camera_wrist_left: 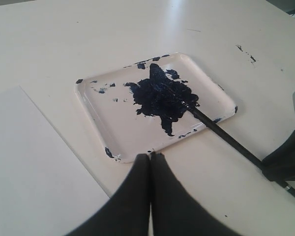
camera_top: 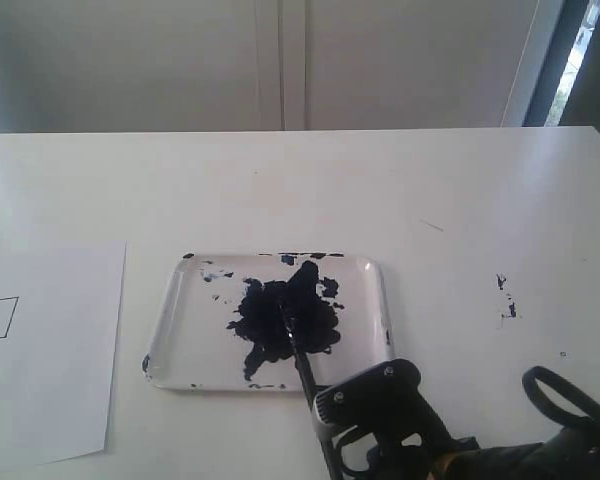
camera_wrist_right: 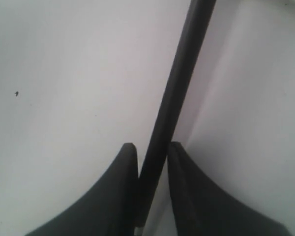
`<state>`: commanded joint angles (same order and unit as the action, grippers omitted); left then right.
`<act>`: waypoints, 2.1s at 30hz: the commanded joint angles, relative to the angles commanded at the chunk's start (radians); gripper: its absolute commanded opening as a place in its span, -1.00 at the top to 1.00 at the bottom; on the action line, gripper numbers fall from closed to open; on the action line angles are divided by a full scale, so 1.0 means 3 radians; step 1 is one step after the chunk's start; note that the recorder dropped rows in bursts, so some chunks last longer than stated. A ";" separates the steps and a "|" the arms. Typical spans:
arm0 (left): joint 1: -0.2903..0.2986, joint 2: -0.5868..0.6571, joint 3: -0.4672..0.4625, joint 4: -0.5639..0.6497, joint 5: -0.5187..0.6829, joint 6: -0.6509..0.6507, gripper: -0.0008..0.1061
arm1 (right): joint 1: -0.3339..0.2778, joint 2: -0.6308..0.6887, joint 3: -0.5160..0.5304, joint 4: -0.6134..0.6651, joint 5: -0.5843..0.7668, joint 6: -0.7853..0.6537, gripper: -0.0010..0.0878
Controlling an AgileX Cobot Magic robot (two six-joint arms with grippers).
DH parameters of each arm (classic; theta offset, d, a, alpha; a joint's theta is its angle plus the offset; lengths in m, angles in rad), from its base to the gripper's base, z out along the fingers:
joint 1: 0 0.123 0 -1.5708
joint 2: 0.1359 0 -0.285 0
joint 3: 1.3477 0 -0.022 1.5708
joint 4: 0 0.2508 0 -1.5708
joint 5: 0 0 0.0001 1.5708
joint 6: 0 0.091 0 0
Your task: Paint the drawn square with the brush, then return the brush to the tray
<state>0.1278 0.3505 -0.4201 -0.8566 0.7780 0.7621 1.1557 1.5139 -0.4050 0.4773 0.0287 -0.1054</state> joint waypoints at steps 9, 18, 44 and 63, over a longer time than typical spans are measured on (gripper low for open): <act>0.0000 0.0000 0.0000 0.0000 0.0000 0.0000 0.99 | 0.0000 0.0000 -0.0015 -0.0015 -0.0023 -0.0048 0.77; 0.0000 0.0000 0.0000 0.0000 0.0000 0.0000 0.99 | 0.0000 0.0000 -0.0015 -0.0015 -0.0078 -0.0071 0.98; 0.0000 0.0000 0.0000 0.0000 0.0000 0.0000 0.99 | -0.0559 -0.0603 -0.0085 -0.0622 0.0503 -0.0048 0.98; 0.0000 0.0000 0.0000 0.0006 0.0000 -0.0001 0.99 | -0.1133 -0.1435 -0.0558 -0.2172 0.2132 0.0478 0.98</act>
<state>0.1278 0.3505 -0.4201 -0.8548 0.7780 0.7619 0.8160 1.0835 -0.5724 -0.1742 0.6684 0.0381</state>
